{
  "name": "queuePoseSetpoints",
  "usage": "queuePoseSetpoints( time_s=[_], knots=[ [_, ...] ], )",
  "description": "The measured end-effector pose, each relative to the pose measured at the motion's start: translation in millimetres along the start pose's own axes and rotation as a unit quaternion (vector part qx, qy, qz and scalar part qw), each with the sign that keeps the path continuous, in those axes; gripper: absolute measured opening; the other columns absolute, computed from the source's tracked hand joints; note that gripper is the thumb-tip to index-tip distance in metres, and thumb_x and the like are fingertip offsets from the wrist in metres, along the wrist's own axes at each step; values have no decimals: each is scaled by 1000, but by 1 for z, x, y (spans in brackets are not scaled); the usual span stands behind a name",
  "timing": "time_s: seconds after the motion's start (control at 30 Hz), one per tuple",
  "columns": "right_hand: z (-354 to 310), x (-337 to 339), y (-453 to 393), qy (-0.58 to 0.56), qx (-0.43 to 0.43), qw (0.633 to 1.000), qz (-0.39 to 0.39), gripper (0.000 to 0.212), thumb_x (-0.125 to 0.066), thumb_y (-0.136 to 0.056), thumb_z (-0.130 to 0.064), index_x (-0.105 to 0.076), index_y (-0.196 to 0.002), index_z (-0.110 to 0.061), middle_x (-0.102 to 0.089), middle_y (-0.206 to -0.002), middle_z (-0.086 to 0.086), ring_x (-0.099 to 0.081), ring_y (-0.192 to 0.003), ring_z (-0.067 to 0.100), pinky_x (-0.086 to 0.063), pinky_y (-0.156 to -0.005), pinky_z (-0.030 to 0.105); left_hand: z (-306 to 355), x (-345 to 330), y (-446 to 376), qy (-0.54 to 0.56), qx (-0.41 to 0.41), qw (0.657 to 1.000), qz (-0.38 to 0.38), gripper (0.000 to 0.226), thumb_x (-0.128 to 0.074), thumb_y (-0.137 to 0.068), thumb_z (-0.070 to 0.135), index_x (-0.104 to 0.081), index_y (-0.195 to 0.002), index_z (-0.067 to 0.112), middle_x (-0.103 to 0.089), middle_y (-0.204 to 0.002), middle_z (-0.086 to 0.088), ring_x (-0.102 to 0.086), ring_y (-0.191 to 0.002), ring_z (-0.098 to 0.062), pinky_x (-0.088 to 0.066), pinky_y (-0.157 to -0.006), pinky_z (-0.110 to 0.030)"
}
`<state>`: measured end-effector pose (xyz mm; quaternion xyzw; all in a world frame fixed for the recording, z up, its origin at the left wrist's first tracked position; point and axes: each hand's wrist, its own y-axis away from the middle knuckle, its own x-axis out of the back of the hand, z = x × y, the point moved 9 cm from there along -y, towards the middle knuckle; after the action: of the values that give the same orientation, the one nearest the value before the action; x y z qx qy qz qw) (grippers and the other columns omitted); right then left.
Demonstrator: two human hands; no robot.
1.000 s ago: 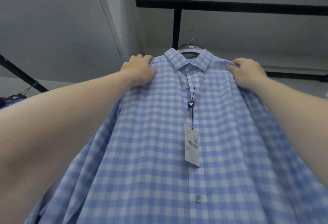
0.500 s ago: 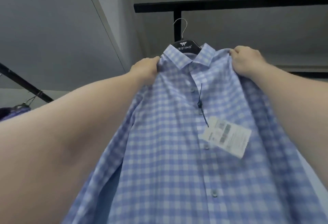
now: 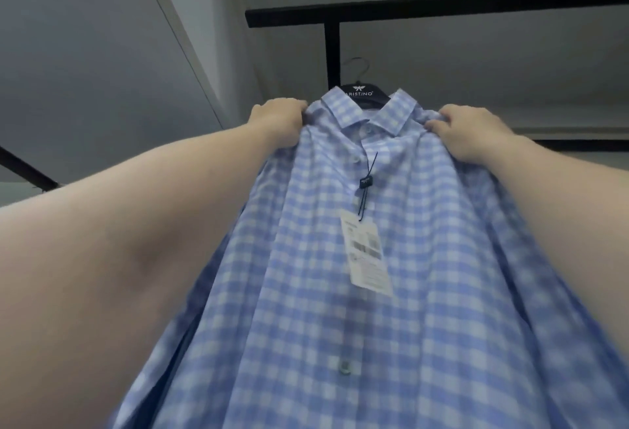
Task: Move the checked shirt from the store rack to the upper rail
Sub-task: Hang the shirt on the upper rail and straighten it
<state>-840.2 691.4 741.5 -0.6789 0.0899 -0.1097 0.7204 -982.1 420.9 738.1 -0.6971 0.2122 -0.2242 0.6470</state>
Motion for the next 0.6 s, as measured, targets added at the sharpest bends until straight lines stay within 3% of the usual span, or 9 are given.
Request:
queuePoseSetpoints(
  time_s=[0.1, 0.23, 0.43, 0.6],
  knots=[
    [3, 8, -11, -17, -19, 1000, 8, 33, -45, -99, -49, -58, -99, -19, -63, -122, 17, -56, -107, 37, -35, -75, 38, -4, 10, -13, 1, 21, 1000, 23, 21, -43, -95, 17, -59, -108, 22, -63, -121, -7, -54, -113, -35, -37, -93, -46],
    [-1, 11, -28, -29, -32, 999, -2, 31, -46, -98, -50, -58, -98, -22, -63, -123, 15, -56, -108, 37, -37, -77, 39, -16, 8, -25, -1, 42, 999, 24, 26, -44, -97, 20, -55, -120, 19, -58, -129, -11, -50, -119, -37, -36, -98, -49],
    [-24, 11, -36, -38, -24, 999, -5, 38, -49, -97, -49, -61, -119, -20, -60, -133, 15, -54, -118, 38, -37, -82, 40, -37, 11, -14, 10, 62, 998, 28, 25, -48, -94, 18, -56, -117, 19, -59, -128, -11, -52, -118, -36, -41, -100, -49],
    [-35, 1, -34, -55, -19, 998, -5, 34, -48, -97, -49, -62, -111, -22, -60, -131, 15, -54, -117, 38, -39, -86, 41, -53, 15, -6, 2, 74, 996, 40, 23, -48, -92, 16, -57, -112, 19, -61, -125, -9, -54, -116, -36, -43, -97, -49]
  ],
)
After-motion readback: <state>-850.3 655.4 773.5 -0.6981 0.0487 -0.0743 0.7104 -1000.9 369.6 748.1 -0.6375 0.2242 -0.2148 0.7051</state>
